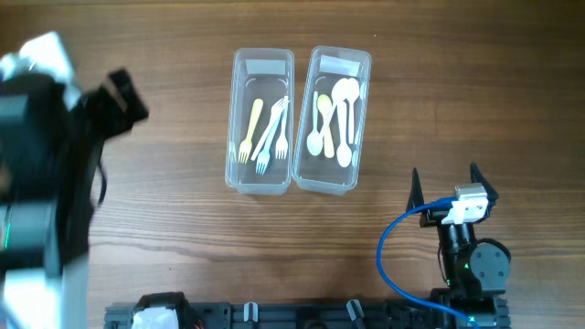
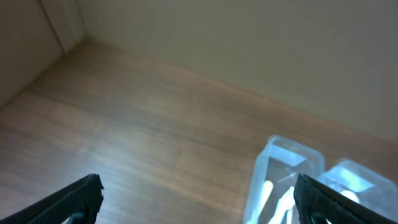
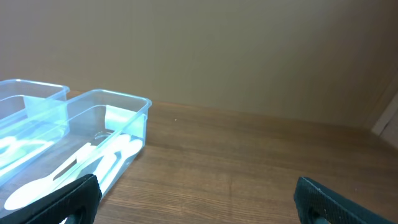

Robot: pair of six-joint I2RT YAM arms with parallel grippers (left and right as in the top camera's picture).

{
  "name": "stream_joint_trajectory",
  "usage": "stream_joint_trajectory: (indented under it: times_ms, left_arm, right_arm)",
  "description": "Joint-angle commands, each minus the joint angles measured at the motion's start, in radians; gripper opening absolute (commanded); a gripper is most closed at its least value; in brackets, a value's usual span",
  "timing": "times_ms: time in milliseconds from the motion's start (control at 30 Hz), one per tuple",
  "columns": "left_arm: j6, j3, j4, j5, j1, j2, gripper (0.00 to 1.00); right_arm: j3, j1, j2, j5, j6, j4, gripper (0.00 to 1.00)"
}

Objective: Pack container

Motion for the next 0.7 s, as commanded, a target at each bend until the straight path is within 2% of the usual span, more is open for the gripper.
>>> stream_joint_trajectory:
  times_ms: [0, 133, 233, 367, 667]
  left_arm:
    - [-0.016, -0.145, -0.035, -0.009, 0.008, -0.218, 1.0]
    - [-0.016, -0.344, 0.021, -0.008, 0.008, -0.48, 1.0]
    - [-0.016, -0.539, 0.132, -0.008, 0.008, -0.683, 1.0]
    - [-0.017, -0.766, 0.287, 0.004, 0.008, -0.839, 1.0]
    - [-0.024, -1.236, 0.783, 0.113, 0.008, -0.904, 1.0]
  right_arm:
    - [-0.003, -0.004, 0.001, -0.016, -0.005, 0.002, 1.0]
    - [-0.003, -0.004, 0.001, -0.016, -0.005, 0.002, 1.0]
    - [-0.003, -0.004, 0.001, -0.016, -0.006, 0.002, 1.0]
    - [-0.003, -0.004, 0.001, -0.016, -0.006, 0.002, 1.0]
    - [-0.003, -0.004, 0.001, -0.016, -0.005, 0.002, 1.0]
